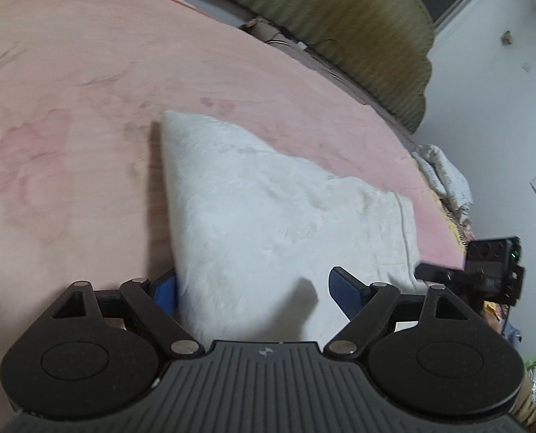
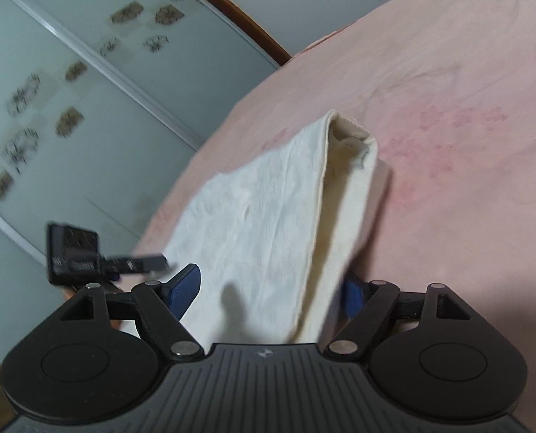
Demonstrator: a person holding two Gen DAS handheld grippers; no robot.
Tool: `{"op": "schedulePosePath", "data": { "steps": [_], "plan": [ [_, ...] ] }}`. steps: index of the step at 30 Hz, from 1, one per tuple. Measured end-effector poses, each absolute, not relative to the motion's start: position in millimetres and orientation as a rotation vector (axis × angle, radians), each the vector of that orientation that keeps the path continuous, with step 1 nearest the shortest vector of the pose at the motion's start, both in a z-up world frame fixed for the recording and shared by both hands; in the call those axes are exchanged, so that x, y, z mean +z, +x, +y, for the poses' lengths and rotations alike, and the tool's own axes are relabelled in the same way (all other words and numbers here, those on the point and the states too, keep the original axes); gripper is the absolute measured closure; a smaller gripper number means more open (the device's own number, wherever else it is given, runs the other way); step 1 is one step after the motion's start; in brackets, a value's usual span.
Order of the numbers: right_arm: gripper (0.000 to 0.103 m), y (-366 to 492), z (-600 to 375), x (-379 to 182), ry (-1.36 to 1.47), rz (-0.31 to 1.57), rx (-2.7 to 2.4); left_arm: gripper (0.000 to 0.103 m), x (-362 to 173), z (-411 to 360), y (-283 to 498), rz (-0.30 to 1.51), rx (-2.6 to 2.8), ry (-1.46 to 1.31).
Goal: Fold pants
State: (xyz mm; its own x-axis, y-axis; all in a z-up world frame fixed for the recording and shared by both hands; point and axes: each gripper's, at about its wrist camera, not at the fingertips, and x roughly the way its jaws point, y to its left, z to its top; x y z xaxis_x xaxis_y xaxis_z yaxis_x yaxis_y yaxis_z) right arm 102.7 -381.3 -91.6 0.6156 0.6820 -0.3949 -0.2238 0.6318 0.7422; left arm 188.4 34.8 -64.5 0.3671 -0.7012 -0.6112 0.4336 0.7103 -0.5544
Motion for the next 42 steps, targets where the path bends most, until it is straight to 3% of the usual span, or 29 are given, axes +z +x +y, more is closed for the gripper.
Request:
{"op": "schedulePosePath", "data": {
  "steps": [2, 4, 5, 7, 9, 12, 20, 25, 26, 28, 30, 31, 33, 37, 42],
  "plan": [
    [0.028, 110.3, -372.9, -90.7, 0.674, 0.729, 0.568, 0.027, -68.6, 28.6, 192.9, 0.936, -0.742, -0.34],
    [0.049, 111.7, -366.9, -91.3, 0.65, 0.741, 0.53, 0.054, -68.1, 24.5, 193.4, 0.936, -0.704, -0.313],
    [0.06, 109.8, -366.8, -93.2, 0.666, 0.742, 0.522, 0.061, -67.1, 25.0, 192.6, 0.928, -0.685, -0.299],
    [0.069, 104.4, -366.1, -95.3, 0.687, 0.729, 0.52, 0.079, -66.6, 29.6, 187.3, 0.903, -0.68, -0.307],
    [0.076, 96.9, -361.3, -91.3, 0.679, 0.699, 0.53, 0.087, -62.8, 34.2, 179.0, 0.863, -0.685, -0.318],
    [0.079, 93.2, -352.3, -73.2, 0.603, 0.654, 0.534, 0.09, -47.4, 29.1, 161.0, 0.761, -0.684, -0.234],
    [0.079, 156.3, -330.3, -22.2, 0.409, 0.576, 0.544, 0.09, -2.3, 13.4, 180.6, 0.551, -0.611, -0.028],
    [0.078, 217.9, -326.3, -53.2, 0.467, 0.662, 0.485, 0.089, -13.9, 17.3, 237.2, 0.652, -0.519, -0.071],
    [0.074, 225.6, -325.9, -64.0, 0.481, 0.703, 0.448, 0.088, -21.6, 16.2, 245.7, 0.689, -0.504, -0.069],
    [0.058, 229.8, -327.9, -78.9, 0.498, 0.753, 0.384, 0.076, -36.8, 14.7, 260.7, 0.755, -0.453, -0.041],
    [0.055, 217.8, -335.5, -79.5, 0.552, 0.728, 0.372, 0.063, -41.4, 16.5, 262.5, 0.759, -0.43, -0.035],
    [0.055, 208.7, -339.0, -76.2, 0.549, 0.719, 0.336, 0.061, -38.9, 19.0, 258.2, 0.747, -0.429, -0.046],
    [0.05, 186.0, -339.2, -59.3, 0.466, 0.672, 0.218, 0.055, -29.7, 24.3, 246.5, 0.72, -0.41, -0.044],
    [0.049, 134.6, -314.9, -22.8, 0.293, 0.552, 0.228, 0.035, -12.1, 26.7, 199.7, 0.603, -0.36, 0.009],
    [0.043, 118.7, -275.3, -31.3, 0.273, 0.64, 0.474, 0.035, -26.3, -11.3, 163.0, 0.575, -0.368, 0.192]
  ]
}}
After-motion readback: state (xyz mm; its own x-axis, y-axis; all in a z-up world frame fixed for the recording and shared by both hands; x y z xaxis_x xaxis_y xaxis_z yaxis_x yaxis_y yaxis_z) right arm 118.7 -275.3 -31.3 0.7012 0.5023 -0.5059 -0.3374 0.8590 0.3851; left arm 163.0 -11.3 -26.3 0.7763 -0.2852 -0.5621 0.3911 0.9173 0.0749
